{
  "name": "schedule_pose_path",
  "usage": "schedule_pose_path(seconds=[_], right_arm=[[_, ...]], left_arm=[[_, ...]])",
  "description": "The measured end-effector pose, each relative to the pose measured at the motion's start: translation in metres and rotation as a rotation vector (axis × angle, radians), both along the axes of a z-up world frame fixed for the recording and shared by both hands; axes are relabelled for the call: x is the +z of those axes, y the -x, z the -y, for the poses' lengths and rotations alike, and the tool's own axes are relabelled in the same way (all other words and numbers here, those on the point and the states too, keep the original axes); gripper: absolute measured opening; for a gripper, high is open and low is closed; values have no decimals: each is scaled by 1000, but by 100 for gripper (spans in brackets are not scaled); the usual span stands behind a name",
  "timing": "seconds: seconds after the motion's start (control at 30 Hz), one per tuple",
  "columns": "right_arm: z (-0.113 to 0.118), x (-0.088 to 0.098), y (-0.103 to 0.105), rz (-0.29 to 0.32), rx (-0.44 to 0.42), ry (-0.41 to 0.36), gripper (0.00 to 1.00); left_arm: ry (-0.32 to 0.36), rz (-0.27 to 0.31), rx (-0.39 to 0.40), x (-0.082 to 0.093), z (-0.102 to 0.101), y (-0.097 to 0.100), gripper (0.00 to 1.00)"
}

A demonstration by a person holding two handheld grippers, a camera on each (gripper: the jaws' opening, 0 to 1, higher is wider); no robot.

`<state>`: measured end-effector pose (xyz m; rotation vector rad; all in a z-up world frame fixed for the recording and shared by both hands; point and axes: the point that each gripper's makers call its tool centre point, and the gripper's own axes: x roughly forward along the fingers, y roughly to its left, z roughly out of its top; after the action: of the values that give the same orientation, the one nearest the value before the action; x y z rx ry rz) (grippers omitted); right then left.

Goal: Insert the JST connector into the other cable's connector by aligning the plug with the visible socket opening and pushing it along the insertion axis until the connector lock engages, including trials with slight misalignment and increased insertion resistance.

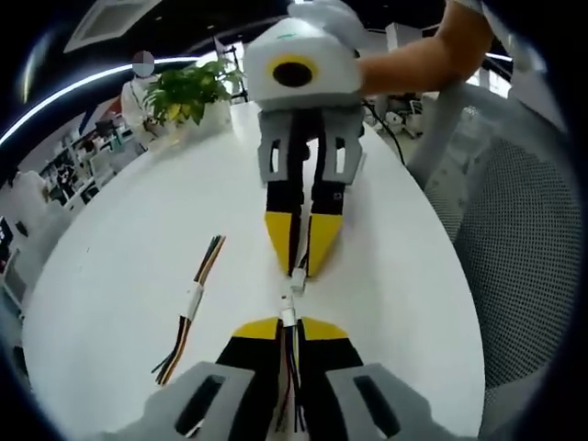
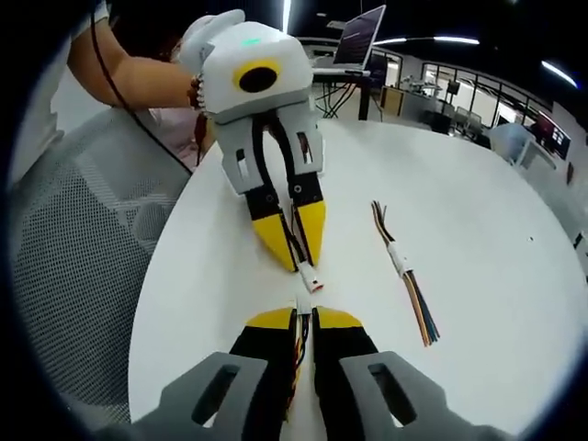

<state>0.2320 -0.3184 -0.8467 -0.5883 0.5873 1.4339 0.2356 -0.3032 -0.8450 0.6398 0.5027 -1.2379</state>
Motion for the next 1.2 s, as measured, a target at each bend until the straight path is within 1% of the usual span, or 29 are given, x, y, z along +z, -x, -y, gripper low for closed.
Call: schedule_pose_path(seconds=[0.03,0.07,0.1,0.17,0.33,0.47,0.6,0.7,0.8,0.9,1.0,1.1,1.2], right_arm=[[1,0,-1,26,11,10,4],[1,0,-2,39,12,11,4],[0,0,-1,30,12,10,4],[1,-1,1,19,16,17,4],[3,-4,2,35,30,39,4],[3,-2,2,46,35,39,4],[3,0,1,53,32,35,4],[1,3,0,47,25,24,4],[2,0,2,55,40,42,4],[1,-1,4,56,48,47,4],[2,-2,6,84,75,73,4],[2,-2,6,88,85,83,4],[1,-4,10,91,110,94,4]], left_arm=[[-19,14,-17,0,0,2,0],[-34,33,-37,0,1,2,0],[-44,37,-50,-1,1,4,0],[-45,37,-49,-1,1,5,0],[-44,47,-66,1,2,6,0],[-61,66,-79,1,1,6,0],[-59,65,-79,2,1,5,0],[-60,68,-81,3,0,5,0],[-57,67,-81,3,1,5,0],[-69,65,-90,2,1,7,0],[-73,62,-95,1,1,8,0],[-79,62,-99,1,1,8,0],[-71,65,-98,2,3,7,0]])
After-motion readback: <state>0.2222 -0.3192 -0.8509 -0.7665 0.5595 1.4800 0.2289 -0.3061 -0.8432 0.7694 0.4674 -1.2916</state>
